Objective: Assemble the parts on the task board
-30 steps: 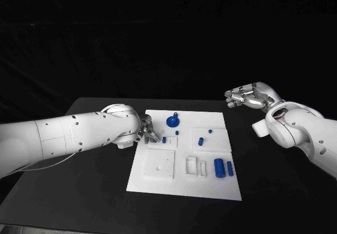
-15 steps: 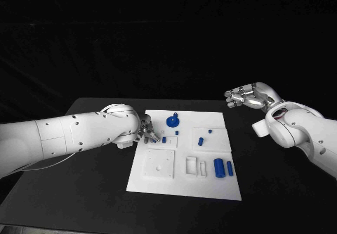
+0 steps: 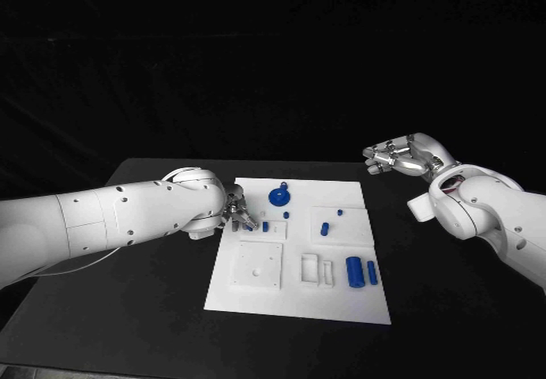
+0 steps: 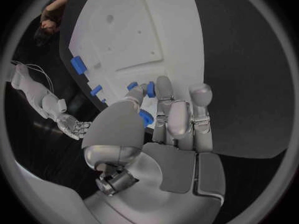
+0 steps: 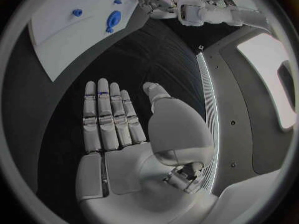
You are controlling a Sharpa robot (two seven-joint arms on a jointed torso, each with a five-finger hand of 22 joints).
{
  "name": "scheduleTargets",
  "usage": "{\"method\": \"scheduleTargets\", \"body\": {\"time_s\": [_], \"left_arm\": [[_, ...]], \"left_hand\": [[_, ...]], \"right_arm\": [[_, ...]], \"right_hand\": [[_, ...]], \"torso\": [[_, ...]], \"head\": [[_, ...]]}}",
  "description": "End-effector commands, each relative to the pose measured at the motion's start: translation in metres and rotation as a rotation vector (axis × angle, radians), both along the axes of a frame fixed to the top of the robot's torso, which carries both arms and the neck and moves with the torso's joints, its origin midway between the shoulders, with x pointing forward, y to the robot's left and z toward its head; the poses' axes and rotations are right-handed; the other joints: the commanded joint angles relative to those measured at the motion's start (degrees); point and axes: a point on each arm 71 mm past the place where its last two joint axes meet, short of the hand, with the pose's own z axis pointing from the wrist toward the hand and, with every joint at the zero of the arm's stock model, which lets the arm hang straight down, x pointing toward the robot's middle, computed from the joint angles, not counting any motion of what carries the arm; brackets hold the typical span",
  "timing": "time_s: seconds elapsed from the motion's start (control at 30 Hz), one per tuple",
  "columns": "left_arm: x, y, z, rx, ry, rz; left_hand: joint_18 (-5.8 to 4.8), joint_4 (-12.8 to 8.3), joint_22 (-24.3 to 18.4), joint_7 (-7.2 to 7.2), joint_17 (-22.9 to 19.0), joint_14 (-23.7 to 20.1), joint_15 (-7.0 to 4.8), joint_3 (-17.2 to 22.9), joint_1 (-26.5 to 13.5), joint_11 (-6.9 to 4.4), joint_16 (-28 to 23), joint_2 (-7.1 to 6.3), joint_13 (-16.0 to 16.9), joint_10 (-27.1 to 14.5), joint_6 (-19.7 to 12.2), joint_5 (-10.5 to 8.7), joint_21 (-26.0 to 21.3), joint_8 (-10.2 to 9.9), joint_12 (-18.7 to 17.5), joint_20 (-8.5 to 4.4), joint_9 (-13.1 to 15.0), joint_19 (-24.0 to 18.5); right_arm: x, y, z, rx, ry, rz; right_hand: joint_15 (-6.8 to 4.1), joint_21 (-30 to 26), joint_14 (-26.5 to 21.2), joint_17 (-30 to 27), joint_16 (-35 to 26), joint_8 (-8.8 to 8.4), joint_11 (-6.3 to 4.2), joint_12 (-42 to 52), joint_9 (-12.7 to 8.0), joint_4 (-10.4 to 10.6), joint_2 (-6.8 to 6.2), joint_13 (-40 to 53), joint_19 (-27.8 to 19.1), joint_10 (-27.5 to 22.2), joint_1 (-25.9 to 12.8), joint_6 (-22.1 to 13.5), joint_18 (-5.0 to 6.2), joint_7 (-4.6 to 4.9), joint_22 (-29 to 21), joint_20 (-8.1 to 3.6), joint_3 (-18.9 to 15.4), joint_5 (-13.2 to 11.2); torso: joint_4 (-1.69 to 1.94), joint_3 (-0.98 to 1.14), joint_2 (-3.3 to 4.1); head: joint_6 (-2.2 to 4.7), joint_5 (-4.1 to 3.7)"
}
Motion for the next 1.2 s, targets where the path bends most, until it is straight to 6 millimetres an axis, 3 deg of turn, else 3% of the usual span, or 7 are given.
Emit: {"method": "scheduleTargets", "body": {"time_s": [0.03, 0.37, 0.77, 0.83, 0.87, 1.0, 1.2], "left_arm": [[-0.0067, -0.0025, -0.0168, 0.048, 0.048, -0.012], [-0.0074, -0.0041, -0.0176, 0.046, 0.061, -0.02], [-0.0076, -0.0057, -0.0175, 0.028, 0.063, -0.016], [-0.0075, -0.0059, -0.0174, 0.025, 0.061, -0.015], [-0.0075, -0.006, -0.0174, 0.023, 0.06, -0.015], [-0.0074, -0.0064, -0.0173, 0.013, 0.06, -0.013], [-0.0069, -0.0062, -0.0172, 0.008, 0.058, -0.009]], "left_hand": [[-0.38, 0.17, 3.05, 0.0, -0.13, -0.27, -0.11, -0.44, 0.15, 0.18, -0.38, 0.0, 0.04, -0.36, -0.17, -0.24, -0.05, -0.25, 0.19, -0.1, 0.0, 0.04], [-0.38, 2.33, 3.06, 0.04, -0.19, -0.32, -0.06, -1.52, 0.51, 0.22, -0.36, -1.45, 0.01, -0.39, 0.05, -0.6, -0.06, -0.19, 0.25, -0.04, -0.06, 0.01], [-0.38, 4.05, 3.04, 0.05, -0.21, -0.33, -0.03, -1.89, 0.29, 0.24, -0.32, -1.95, 0.01, -0.33, 0.1, -1.07, -0.06, -0.08, 0.31, -0.04, 0.03, 0.0], [-0.37, 4.91, 3.03, 0.14, -0.21, -0.33, -0.01, -2.03, -0.13, 0.28, -0.31, -2.56, 0.01, -0.31, 0.15, -2.2, -0.08, -0.02, 0.32, -0.02, 0.08, 0.01], [-0.37, 5.51, 3.06, 0.21, -0.2, -0.32, 0.05, -2.08, -0.33, 0.34, -0.3, -2.63, 0.02, -0.28, 0.22, -5.76, -0.02, 0.12, 0.34, 0.01, 0.22, 0.03], [-0.26, 8.62, 3.04, 0.36, -0.24, -0.33, 0.12, -1.27, -1.21, 0.46, -0.29, -5.12, 0.0, -0.25, 0.3, -7.8, -0.11, 0.29, 0.36, 0.1, 0.44, 0.01], [-0.23, 10.52, 3.04, 0.4, -0.28, -0.33, 0.12, -0.65, -1.09, 0.48, -0.31, -6.07, 0.0, -0.22, 0.35, -10.06, -0.13, 0.38, 0.37, 0.13, 0.6, 0.04]], "right_arm": [[-0.0002, 0.0012, 0.0004, -0.005, -0.009, 0.007], [-0.0002, 0.0013, 0.0002, -0.004, -0.011, 0.006], [-0.0002, 0.0017, -0.0007, -0.003, -0.009, 0.007], [-0.0002, 0.0018, -0.001, -0.003, -0.009, 0.007], [-0.0002, 0.0019, -0.0013, -0.003, -0.008, 0.007], [-0.0003, 0.0021, -0.0026, -0.003, -0.005, 0.008], [-0.0005, 0.0022, -0.0032, -0.003, -0.004, 0.008]], "right_hand": [[-0.13, -0.36, -0.48, -0.07, -0.27, 0.03, 0.1, -0.25, 0.09, 0.37, 0.69, 0.0, -0.37, -0.36, -0.45, -0.46, -0.09, -0.13, -0.09, -0.01, -0.95, -0.55], [-0.11, -0.38, -0.49, -0.06, -0.28, 0.05, 0.14, -0.23, 0.1, 0.68, 0.99, 0.0, -0.44, -0.35, -0.29, -0.49, -0.09, -0.1, -0.1, -0.01, -2.12, -0.41], [-0.11, -0.38, -0.49, -0.06, -0.28, 0.05, 0.14, -0.23, 0.1, 0.68, 0.99, 0.0, -0.44, -0.35, -0.29, -0.49, -0.09, -0.1, -0.1, -0.01, -2.12, -0.41], [-0.11, -0.37, -0.48, -0.06, -0.28, 0.05, 0.14, -0.23, 0.1, 0.74, 1.16, 0.0, -0.44, -0.35, -0.17, -0.48, -0.09, -0.11, -0.09, 0.0, -2.52, -0.28], [-0.11, -0.37, -0.48, -0.06, -0.28, 0.05, 0.14, -0.23, 0.1, 0.74, 1.16, 0.0, -0.44, -0.35, -0.17, -0.48, -0.09, -0.11, -0.09, 0.0, -2.52, -0.28], [-0.11, -0.37, -0.48, -0.06, -0.27, 0.05, 0.15, -0.25, 0.1, 0.71, 1.17, 0.0, -0.45, -0.38, -0.11, -0.49, -0.09, -0.1, -0.09, 0.0, -2.55, -0.24], [-0.11, -0.37, -0.48, -0.06, -0.27, 0.05, 0.15, -0.25, 0.1, 0.71, 1.17, 0.0, -0.45, -0.38, -0.11, -0.49, -0.09, -0.1, -0.09, 0.0, -2.55, -0.24]], "torso": [[-0.03, 0.01, 0.0], [-0.01, 0.0, 0.0], [0.03, 0.04, 0.0], [0.01, 0.04, 0.01], [0.0, 0.04, 0.01], [0.0, 0.03, 0.0], [0.0, 0.01, 0.0]], "head": [[-0.1, 0.02], [-0.09, -0.07], [-0.02, -0.09], [-0.05, -0.05], [-0.04, -0.01], [-0.08, 0.03], [-0.07, 0.01]]}}
